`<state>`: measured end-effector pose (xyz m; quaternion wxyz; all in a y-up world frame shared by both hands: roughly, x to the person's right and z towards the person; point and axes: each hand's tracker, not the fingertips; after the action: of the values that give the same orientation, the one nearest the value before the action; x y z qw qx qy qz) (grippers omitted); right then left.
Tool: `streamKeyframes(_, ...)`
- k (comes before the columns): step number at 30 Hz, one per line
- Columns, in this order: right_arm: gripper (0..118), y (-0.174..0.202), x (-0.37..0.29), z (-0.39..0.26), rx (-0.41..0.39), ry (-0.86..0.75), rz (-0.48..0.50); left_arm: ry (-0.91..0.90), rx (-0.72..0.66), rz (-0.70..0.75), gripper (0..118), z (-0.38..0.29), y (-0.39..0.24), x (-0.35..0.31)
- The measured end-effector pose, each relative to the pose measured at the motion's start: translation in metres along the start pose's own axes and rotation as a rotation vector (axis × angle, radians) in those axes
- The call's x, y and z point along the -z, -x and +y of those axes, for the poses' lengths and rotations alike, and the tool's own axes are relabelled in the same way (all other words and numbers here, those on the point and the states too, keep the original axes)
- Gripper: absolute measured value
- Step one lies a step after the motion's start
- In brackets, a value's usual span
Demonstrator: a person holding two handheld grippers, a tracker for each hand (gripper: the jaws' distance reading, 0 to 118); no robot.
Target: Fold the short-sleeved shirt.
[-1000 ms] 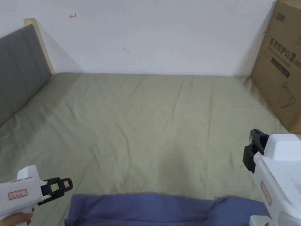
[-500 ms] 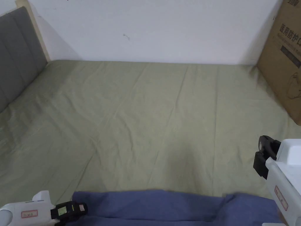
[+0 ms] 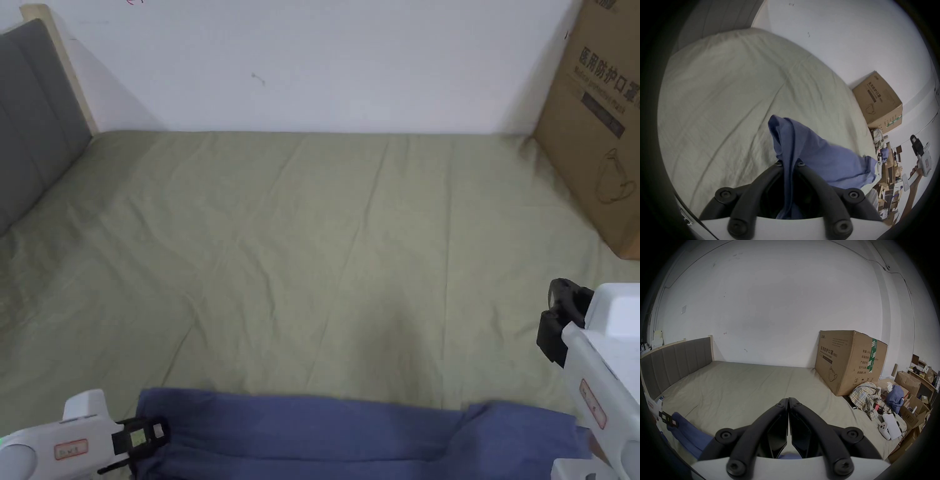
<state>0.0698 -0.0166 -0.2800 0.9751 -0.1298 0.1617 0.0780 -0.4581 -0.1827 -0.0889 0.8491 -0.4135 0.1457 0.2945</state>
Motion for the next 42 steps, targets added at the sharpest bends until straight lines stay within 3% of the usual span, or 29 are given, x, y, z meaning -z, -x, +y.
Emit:
streamKeyframes(1,0,-0.001,0.000,0.001,0.003,-0.003,0.002,-0.013,-0.058,-0.101,5,0.004,-0.004,-0.007)
streamKeyframes(3,0,-0.003,-0.001,0.002,0.018,-0.013,0.006,0.056,-0.083,-0.125,5,0.007,-0.006,-0.020)
streamKeyframes(7,0,-0.008,-0.006,0.004,0.030,-0.029,0.012,0.026,-0.042,-0.046,4,0.024,0.019,-0.038)
streamKeyframes(11,0,-0.015,-0.012,0.002,0.041,-0.042,0.017,0.042,-0.084,0.054,4,0.023,0.022,-0.058)
streamKeyframes(19,0,-0.029,-0.019,-0.002,0.073,-0.046,0.016,0.049,0.038,0.029,5,0.009,-0.078,-0.061)
streamKeyframes(27,0,-0.043,-0.028,-0.007,0.075,-0.047,0.015,0.163,0.148,-0.114,5,-0.007,-0.175,0.006)
streamKeyframes(32,0,-0.054,-0.033,-0.010,0.077,-0.045,-0.001,0.279,0.169,-0.131,5,-0.034,-0.223,0.059)
streamKeyframes(37,0,-0.062,-0.036,-0.014,0.075,-0.032,-0.018,0.357,0.194,-0.030,5,-0.062,-0.241,0.104)
streamKeyframes(38,0,-0.063,-0.036,-0.014,0.074,-0.031,-0.019,0.359,0.191,-0.026,7,-0.065,-0.241,0.109)
streamKeyframes(40,0,-0.064,-0.037,-0.015,0.070,-0.029,-0.024,0.364,0.184,-0.014,26,-0.068,-0.246,0.108)
streamKeyframes(42,0,-0.065,-0.038,-0.015,0.069,-0.028,-0.025,0.355,0.196,-0.038,31,-0.067,-0.249,0.099)
